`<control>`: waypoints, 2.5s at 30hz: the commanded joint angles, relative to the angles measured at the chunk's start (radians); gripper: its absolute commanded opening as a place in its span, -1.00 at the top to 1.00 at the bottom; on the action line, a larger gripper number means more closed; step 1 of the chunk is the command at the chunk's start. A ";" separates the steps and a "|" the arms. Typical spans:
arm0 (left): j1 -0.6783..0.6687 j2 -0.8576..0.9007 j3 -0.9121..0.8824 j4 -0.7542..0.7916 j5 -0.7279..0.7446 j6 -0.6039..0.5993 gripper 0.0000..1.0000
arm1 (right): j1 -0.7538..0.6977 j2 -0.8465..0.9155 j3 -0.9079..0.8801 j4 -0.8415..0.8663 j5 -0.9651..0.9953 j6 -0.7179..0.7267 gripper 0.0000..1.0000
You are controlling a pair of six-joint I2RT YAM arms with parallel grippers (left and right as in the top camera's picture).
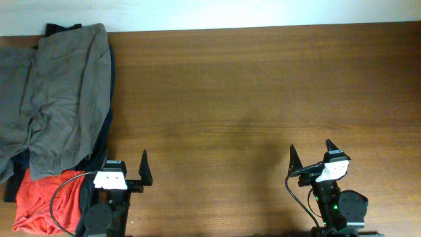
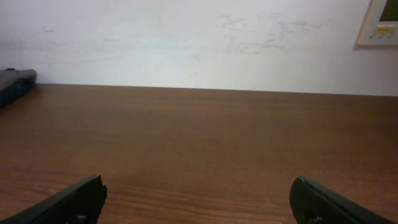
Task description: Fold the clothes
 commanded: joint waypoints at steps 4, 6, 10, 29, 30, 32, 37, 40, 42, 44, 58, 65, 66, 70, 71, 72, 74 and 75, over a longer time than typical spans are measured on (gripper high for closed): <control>-0.005 -0.010 -0.006 -0.002 -0.008 0.015 -0.98 | 0.009 -0.008 -0.011 0.002 0.016 0.011 -0.97; -0.005 -0.010 -0.006 -0.002 -0.008 0.015 -0.98 | 0.009 -0.008 -0.011 0.003 0.016 0.011 -0.97; -0.005 -0.010 -0.006 -0.002 -0.008 0.015 -0.98 | 0.009 -0.008 -0.011 0.002 0.016 0.011 -0.97; -0.005 -0.010 -0.006 -0.002 -0.008 0.015 -0.98 | 0.009 -0.008 -0.011 0.003 0.016 0.011 -0.97; -0.005 -0.010 -0.006 -0.002 -0.008 0.015 -0.99 | 0.009 -0.008 -0.011 0.003 0.016 0.011 -0.98; -0.005 -0.010 -0.006 -0.002 -0.008 0.015 -0.99 | 0.009 -0.008 -0.011 0.002 0.016 0.011 -0.97; -0.005 -0.010 -0.006 -0.002 -0.008 0.015 -0.98 | 0.009 -0.008 -0.011 0.002 0.016 0.011 -0.97; -0.005 -0.010 -0.006 -0.002 -0.008 0.015 -0.98 | 0.009 -0.008 -0.011 0.002 0.016 0.011 -0.97; -0.005 -0.010 -0.006 -0.002 -0.014 0.017 -0.99 | 0.009 -0.008 -0.011 0.002 0.027 0.010 -0.97; -0.004 -0.010 -0.006 -0.002 -0.023 0.016 -0.98 | 0.009 -0.008 -0.011 0.002 0.077 -0.014 -0.98; -0.004 -0.010 -0.006 -0.002 -0.023 0.016 -0.98 | 0.009 -0.008 -0.011 -0.002 0.106 -0.019 -0.97; -0.004 -0.010 -0.006 0.032 -0.016 0.016 -0.98 | 0.009 -0.009 -0.010 0.043 0.103 -0.018 -0.97; -0.004 -0.010 -0.006 0.049 -0.006 0.015 -0.98 | 0.009 -0.009 -0.010 0.060 0.102 -0.018 -0.98; -0.004 -0.010 -0.006 0.124 0.000 0.016 -0.98 | 0.009 -0.008 0.021 0.080 0.101 -0.014 -0.97; -0.004 -0.010 -0.006 0.133 0.000 0.016 -0.98 | 0.009 -0.008 0.033 0.077 0.099 -0.014 -0.97; -0.004 -0.010 -0.006 0.138 0.000 0.016 -0.99 | 0.009 -0.008 0.047 0.074 0.099 -0.014 -0.98; -0.004 -0.010 -0.005 0.142 0.000 0.016 -0.98 | 0.009 -0.008 0.077 0.058 0.099 -0.015 -0.98; -0.004 -0.010 -0.001 0.142 0.000 0.016 -0.98 | 0.009 -0.007 0.095 0.044 0.098 -0.014 -0.97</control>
